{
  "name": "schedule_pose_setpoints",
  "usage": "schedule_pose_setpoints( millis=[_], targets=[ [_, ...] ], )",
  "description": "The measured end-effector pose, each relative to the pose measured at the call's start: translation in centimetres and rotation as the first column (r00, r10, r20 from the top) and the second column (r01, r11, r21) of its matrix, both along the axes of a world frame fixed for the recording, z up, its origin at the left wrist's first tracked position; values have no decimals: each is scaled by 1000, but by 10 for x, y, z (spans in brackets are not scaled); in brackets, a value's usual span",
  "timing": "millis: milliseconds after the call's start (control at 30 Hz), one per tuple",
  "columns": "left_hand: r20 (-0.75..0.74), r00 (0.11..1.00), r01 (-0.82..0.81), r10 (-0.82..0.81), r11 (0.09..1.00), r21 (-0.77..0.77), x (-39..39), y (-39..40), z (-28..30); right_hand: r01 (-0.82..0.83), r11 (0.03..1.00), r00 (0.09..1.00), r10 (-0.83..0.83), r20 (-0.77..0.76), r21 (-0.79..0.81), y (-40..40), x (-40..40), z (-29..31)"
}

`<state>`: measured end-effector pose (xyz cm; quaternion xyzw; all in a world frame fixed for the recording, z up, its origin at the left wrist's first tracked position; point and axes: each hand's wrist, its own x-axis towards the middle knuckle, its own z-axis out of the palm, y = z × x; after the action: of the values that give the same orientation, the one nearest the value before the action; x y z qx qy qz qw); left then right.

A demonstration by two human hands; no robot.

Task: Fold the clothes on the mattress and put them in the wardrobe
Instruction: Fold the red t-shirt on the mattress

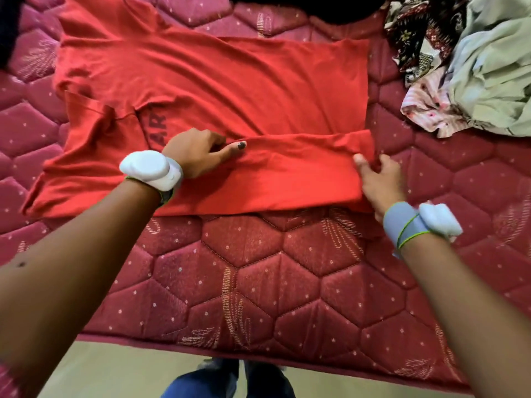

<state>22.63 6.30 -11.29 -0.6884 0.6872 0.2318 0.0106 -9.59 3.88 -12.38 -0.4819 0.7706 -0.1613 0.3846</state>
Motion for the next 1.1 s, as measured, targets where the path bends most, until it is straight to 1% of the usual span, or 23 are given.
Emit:
schedule_pose_setpoints(
  millis=[33,67,133,200,267,333,367,400,467,500,533,600,667,700,733,767,800,867,900,967,1000,1033,1100],
  targets=[
    [35,999,24,-24,1000,-1,5,2,2,-54,996,980,40,-196,-64,4,-3,-1],
    [78,996,54,-53,999,-1,11,4,1,-107,991,943,75,-323,-81,9,-5,-2],
    [144,984,105,-102,994,-8,23,10,0,-158,986,884,121,-452,-46,15,-8,-1],
    [130,987,107,-96,991,-82,35,16,0,-166,986,834,136,-535,-8,15,-7,-1],
    [36,999,-7,17,965,-262,47,26,0,-177,984,778,151,-610,18,16,-4,-1],
    [-90,984,-176,153,900,-398,61,36,0,-182,983,731,131,-669,-7,19,0,-3],
    [-143,970,-237,195,879,-413,66,40,-1,-192,980,714,98,-693,-59,22,1,-5],
    [-159,959,-280,234,870,-407,74,46,-4,-221,967,689,62,-723,-128,27,7,-7],
    [-152,933,-359,326,836,-414,88,57,-8,-313,920,638,18,-770,-238,31,28,-2],
    [-154,904,-424,399,793,-438,96,63,-9,-378,886,642,40,-766,-270,32,45,3],
    [-155,860,-497,486,734,-463,105,67,-8,-456,843,661,105,-743,-286,34,66,8],
    [-104,729,-639,677,617,-459,126,78,-5,-619,718,690,304,-657,-318,37,120,17],
    [26,580,-738,814,538,-408,149,87,-2,-723,614,675,534,-509,-316,39,180,20],
    [66,544,-762,836,526,-379,158,91,-3,-744,600,665,625,-408,-295,40,208,18],
    [71,545,-775,835,535,-335,167,95,-5,-751,609,661,689,-298,-256,39,235,15],
    [51,580,-773,813,568,-282,175,99,-8,-751,625,659,724,-204,-210,39,258,11],
    [24,630,-750,777,615,-243,183,102,-12,-752,636,658,738,-147,-173,39,280,7],
    [-72,714,-689,697,679,-253,196,106,-19,-751,651,660,740,-129,-110,37,315,5],
    [-150,732,-676,665,680,-283,202,107,-21,-748,662,662,735,-147,-54,35,331,4],
    [-299,732,-681,612,659,-320,207,104,-20,-728,685,667,718,-200,30,26,351,3],
    [-354,707,-706,612,640,-303,209,103,-18,-718,695,679,709,-189,31,21,361,4],
    [-397,674,-735,623,620,-277,212,100,-17,-695,719,714,688,-130,-6,14,368,5],
    [-436,627,-775,646,575,-263,224,97,-14,-600,791,788,610,82,-119,-1,385,10]
  ],
)
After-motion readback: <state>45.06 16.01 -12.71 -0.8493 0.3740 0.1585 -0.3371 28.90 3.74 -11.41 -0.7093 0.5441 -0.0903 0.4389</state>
